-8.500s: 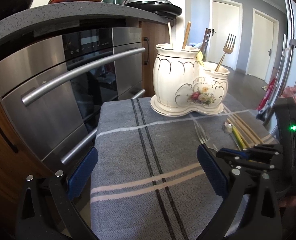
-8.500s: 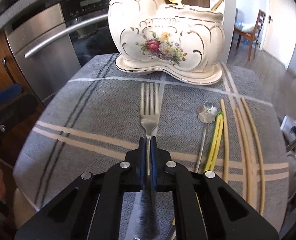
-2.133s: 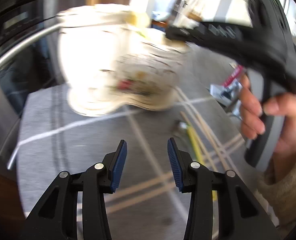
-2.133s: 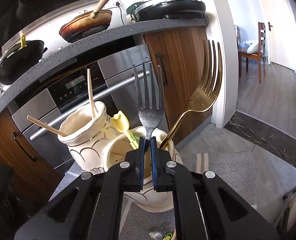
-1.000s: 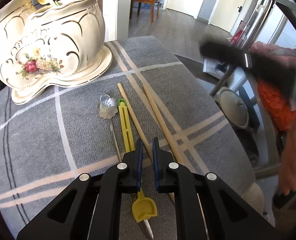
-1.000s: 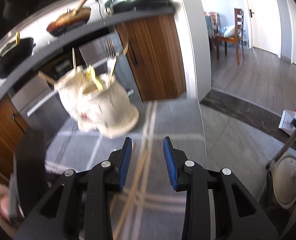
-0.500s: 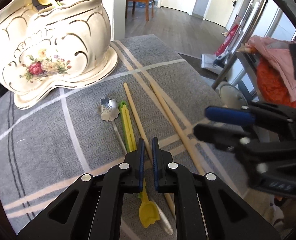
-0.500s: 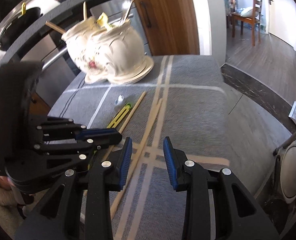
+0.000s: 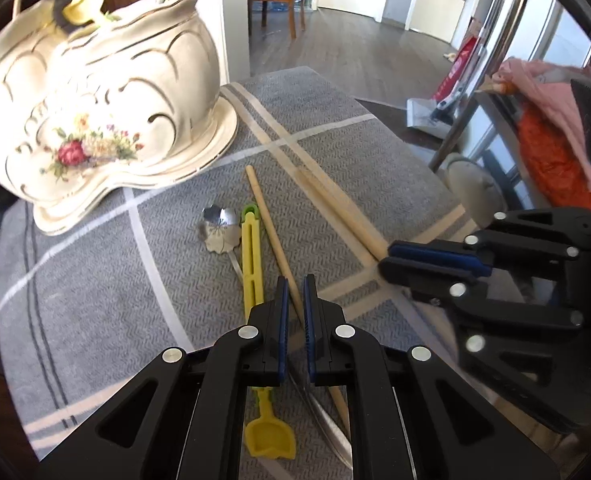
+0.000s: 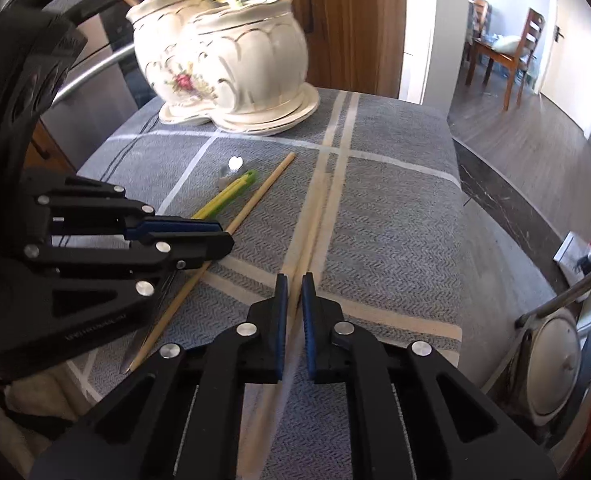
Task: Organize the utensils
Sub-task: 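Grasp a wooden chopstick with the left tool while the right tool grasps another chopstick, then carry both chopsticks up over the ceramic holder with both tools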
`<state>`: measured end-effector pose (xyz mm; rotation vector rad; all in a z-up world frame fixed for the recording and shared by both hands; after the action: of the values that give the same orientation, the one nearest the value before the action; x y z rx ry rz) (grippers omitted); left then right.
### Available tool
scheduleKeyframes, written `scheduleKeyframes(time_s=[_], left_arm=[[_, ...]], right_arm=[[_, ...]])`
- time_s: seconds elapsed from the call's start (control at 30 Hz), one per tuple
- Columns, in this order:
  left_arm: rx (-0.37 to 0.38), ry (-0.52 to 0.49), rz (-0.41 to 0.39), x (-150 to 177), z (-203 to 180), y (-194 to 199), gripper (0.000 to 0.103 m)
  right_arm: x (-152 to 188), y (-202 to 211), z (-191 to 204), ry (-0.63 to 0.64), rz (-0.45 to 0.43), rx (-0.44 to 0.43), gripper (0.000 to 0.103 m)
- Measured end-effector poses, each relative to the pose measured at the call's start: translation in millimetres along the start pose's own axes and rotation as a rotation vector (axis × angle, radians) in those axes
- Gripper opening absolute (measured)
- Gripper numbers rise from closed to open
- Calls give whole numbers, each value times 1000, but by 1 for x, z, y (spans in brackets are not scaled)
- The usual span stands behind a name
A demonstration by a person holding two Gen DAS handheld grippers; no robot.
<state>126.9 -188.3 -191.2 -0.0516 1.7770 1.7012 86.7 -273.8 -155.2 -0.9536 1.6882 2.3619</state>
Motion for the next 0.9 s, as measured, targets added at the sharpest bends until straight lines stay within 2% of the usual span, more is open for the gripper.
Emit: scheduleKeyframes(time_s=[0.13, 0.27, 0.53, 0.73, 0.9], left_arm=[[-25, -8, -23, 0, -3, 0, 8], [28, 32, -34, 0, -1, 5, 5], [62, 46, -181, -2, 19, 54, 5], [81, 59, -315, -1, 43, 102, 5], [41, 63, -430, -1, 72, 148, 5]], right_arm=[[-1, 12, -4, -28, -39, -13, 5], [-5, 21, -9, -49, -70, -22, 4], [-25, 64, -11, -85, -240, -82, 4], [-48, 95, 2, -68, -371, -139, 3], [-72, 112, 20, -13, -444, -141, 3]])
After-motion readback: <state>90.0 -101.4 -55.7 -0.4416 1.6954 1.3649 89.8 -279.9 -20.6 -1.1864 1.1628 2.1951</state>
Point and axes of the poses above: each gripper's, at about its wrist camera, not at the fingertips, and y roughly against the way its jaws point, z to its left, x to its underside, the point moved 8 cm from there along -y, roughly the way its jaws point, and after that the axes turned 6 degrees about -x, right-handed, at the moved point
